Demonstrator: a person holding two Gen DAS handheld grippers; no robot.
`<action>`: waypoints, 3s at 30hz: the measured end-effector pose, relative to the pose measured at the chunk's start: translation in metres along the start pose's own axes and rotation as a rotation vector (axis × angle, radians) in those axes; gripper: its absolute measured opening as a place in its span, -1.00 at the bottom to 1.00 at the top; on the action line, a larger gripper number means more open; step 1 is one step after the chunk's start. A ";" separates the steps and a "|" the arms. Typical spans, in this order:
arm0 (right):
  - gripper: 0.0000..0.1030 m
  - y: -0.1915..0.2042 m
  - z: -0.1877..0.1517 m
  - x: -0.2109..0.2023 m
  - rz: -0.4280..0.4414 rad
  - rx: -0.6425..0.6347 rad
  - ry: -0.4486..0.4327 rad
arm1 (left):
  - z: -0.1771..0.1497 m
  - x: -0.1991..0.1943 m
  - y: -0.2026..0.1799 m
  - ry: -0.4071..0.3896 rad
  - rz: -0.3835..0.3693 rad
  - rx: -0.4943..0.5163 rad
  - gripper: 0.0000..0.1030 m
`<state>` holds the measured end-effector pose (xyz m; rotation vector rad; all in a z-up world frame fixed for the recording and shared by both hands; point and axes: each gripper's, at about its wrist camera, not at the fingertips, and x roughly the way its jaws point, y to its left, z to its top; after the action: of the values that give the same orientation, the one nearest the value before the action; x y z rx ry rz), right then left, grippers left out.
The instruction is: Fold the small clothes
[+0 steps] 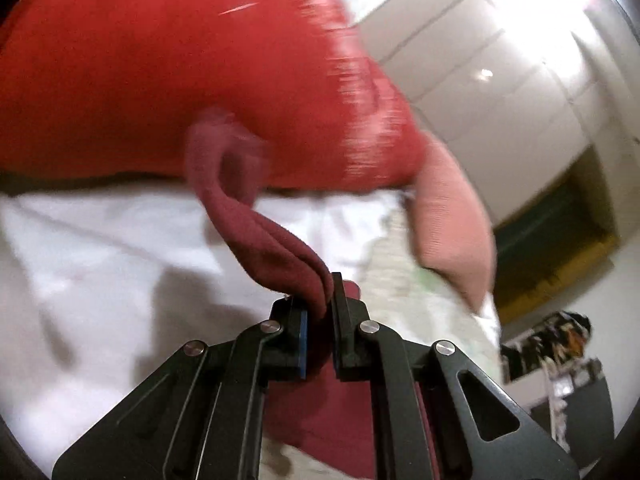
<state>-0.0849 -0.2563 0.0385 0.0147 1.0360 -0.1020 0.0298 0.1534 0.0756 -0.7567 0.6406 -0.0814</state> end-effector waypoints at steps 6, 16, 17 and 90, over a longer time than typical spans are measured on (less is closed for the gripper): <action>0.98 -0.010 0.009 -0.012 -0.005 0.017 -0.034 | -0.031 -0.013 -0.106 0.040 -0.211 0.159 -0.86; 0.98 -0.075 0.009 -0.021 -0.077 0.128 -0.052 | -0.174 0.065 -0.222 0.329 -0.346 0.349 -0.84; 0.98 -0.083 0.007 -0.021 -0.090 0.136 -0.048 | -0.192 0.077 -0.225 0.370 -0.326 0.378 -0.80; -0.85 -0.065 0.040 0.043 0.121 -0.334 0.023 | -0.181 0.025 -0.104 0.286 0.046 0.646 0.55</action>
<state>-0.0352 -0.3265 0.0243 -0.2246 1.0619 0.1825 -0.0369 -0.0410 0.0331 -0.1035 0.8438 -0.3418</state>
